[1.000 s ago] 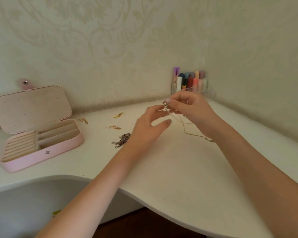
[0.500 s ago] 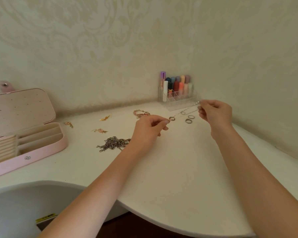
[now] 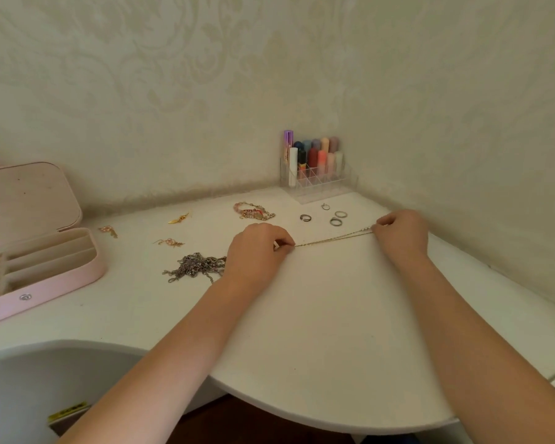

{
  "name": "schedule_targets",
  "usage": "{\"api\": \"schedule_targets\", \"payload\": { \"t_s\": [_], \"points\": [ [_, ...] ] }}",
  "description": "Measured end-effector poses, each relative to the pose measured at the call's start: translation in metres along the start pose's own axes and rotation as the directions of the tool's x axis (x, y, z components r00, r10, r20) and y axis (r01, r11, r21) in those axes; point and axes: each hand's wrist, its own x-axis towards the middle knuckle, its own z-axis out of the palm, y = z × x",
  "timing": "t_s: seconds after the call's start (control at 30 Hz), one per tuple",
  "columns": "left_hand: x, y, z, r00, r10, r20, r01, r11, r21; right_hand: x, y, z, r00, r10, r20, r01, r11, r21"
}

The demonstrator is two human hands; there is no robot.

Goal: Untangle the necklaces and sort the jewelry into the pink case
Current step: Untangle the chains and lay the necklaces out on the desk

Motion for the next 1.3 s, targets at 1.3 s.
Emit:
{"api": "schedule_targets", "payload": {
  "t_s": [1.3],
  "points": [
    [-0.048,-0.080,-0.097,0.972,-0.180,0.153,0.152,0.972,0.178,-0.109,-0.126,0.047,0.463,-0.642,0.611,0.682,0.699,0.217]
  ]
}}
